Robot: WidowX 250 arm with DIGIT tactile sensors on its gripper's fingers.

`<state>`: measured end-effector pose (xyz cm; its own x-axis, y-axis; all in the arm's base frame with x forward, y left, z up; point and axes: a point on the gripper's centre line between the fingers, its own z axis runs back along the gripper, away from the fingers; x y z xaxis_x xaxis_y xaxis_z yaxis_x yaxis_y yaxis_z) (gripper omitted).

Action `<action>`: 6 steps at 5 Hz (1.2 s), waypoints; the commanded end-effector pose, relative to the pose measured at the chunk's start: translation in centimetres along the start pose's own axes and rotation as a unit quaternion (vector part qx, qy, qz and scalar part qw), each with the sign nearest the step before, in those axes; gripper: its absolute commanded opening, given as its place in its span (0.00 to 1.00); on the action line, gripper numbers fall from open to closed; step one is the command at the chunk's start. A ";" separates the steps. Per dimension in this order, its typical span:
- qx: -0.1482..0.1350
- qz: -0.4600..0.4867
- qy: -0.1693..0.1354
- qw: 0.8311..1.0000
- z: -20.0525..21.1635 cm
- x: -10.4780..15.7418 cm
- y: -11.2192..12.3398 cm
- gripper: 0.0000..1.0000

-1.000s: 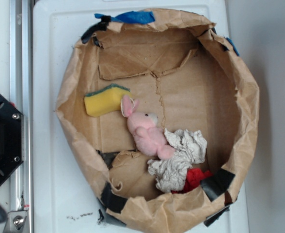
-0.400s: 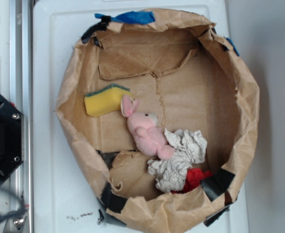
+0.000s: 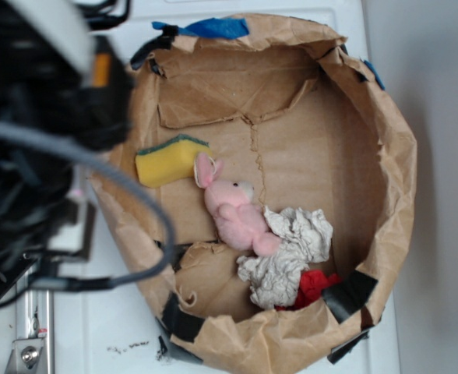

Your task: Grab the green sponge.

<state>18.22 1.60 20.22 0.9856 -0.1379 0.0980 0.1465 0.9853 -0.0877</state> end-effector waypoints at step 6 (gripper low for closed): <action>0.028 -0.002 0.046 0.999 -9.0 4.0 3.0 1.00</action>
<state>23.10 3.12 10.67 0.9888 -0.1475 -0.0251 0.1463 0.9883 -0.0423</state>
